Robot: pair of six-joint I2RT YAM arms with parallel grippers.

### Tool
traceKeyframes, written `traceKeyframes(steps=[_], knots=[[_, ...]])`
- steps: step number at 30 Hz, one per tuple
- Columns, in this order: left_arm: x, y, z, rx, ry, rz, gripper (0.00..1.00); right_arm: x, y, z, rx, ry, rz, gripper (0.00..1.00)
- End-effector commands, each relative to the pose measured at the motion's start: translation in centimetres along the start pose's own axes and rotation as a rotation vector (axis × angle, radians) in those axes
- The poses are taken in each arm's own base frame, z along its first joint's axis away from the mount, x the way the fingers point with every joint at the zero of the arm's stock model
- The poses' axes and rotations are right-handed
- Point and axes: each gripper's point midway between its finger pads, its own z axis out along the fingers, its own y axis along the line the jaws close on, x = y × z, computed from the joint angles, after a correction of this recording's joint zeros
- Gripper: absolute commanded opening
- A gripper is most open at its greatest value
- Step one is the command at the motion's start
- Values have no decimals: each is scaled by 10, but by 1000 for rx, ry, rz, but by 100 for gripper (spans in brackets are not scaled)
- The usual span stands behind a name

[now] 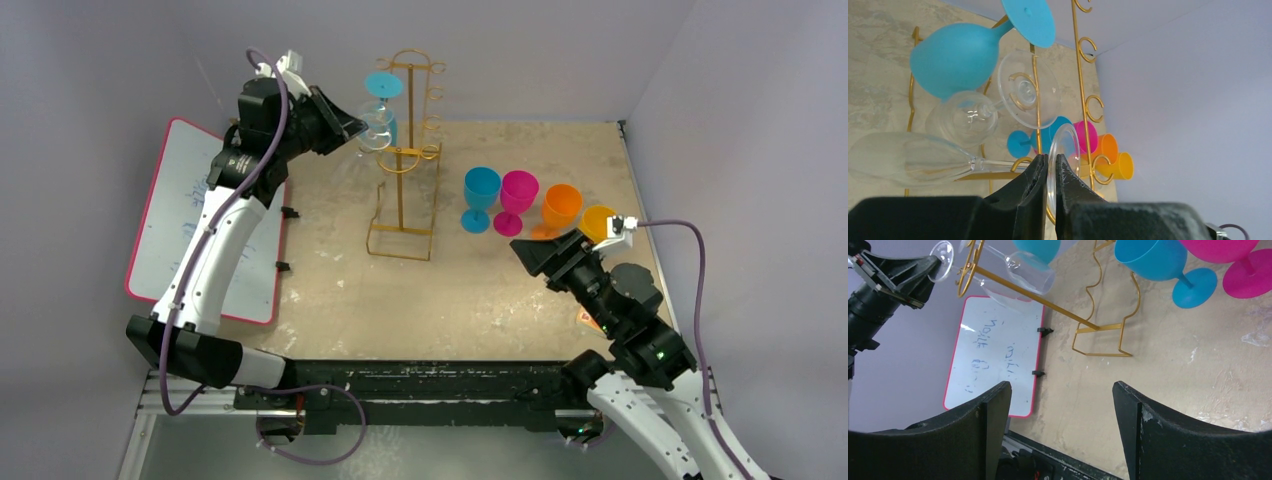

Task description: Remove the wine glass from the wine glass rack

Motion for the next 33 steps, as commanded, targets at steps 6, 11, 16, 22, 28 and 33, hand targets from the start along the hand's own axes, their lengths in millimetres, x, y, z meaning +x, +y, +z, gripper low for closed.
traceKeyframes(steps=[6, 11, 16, 22, 28, 33], knots=[[-40, -35, -31, 59, -138, 8, 0, -14, 6, -9, 0, -45, 29, 78], [-54, -29, -34, 12, -169, 36, 0, -15, 7, -12, -8, -55, 40, 79], [-54, -24, -31, -18, -136, 52, 0, -20, 4, -17, 15, -78, 52, 80], [-50, -26, -33, 1, -118, 73, 0, -21, 4, -21, 5, -90, 58, 80], [-70, 5, -76, -210, -277, 152, 0, -23, 6, -22, -8, -95, 43, 80], [-65, 19, -116, -250, -387, 151, 0, -25, 10, -24, -59, -122, 28, 81]])
